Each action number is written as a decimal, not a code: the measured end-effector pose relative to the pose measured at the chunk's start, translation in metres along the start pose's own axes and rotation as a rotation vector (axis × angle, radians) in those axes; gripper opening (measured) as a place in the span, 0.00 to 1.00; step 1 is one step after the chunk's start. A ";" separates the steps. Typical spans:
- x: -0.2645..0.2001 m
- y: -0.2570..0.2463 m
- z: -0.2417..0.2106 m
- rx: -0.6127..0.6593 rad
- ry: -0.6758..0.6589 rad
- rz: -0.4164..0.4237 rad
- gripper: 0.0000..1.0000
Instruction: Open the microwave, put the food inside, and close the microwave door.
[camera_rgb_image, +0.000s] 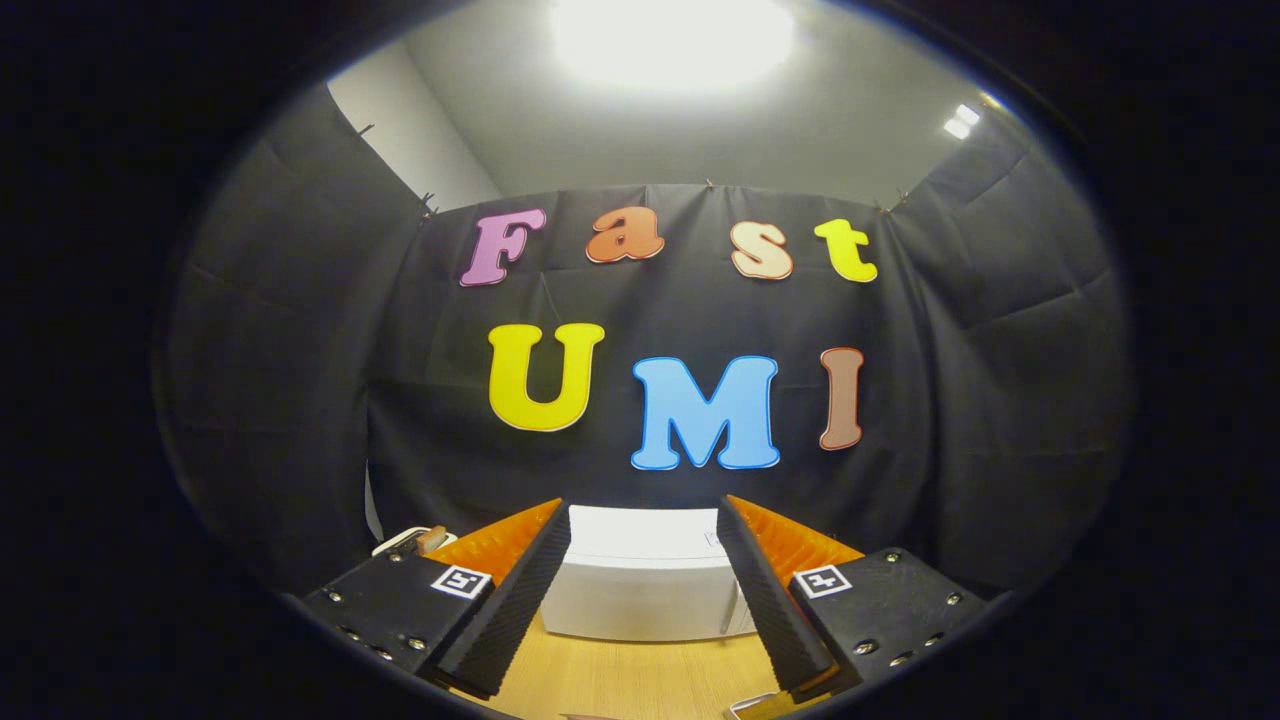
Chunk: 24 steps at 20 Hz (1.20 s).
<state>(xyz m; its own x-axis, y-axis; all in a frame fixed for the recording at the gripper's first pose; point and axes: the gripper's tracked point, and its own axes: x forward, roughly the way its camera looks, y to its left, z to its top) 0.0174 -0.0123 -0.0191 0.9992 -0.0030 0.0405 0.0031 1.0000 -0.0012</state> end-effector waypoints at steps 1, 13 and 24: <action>0.003 -0.005 -0.005 -0.002 0.000 -0.010 0.95; 0.084 -0.080 -0.107 0.037 0.072 -0.094 0.95; 0.143 -0.120 -0.200 -0.019 0.105 -0.107 0.93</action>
<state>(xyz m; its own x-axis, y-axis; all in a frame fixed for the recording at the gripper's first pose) 0.1677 -0.1330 -0.2127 0.9918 -0.1108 -0.0634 0.1096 0.9937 -0.0214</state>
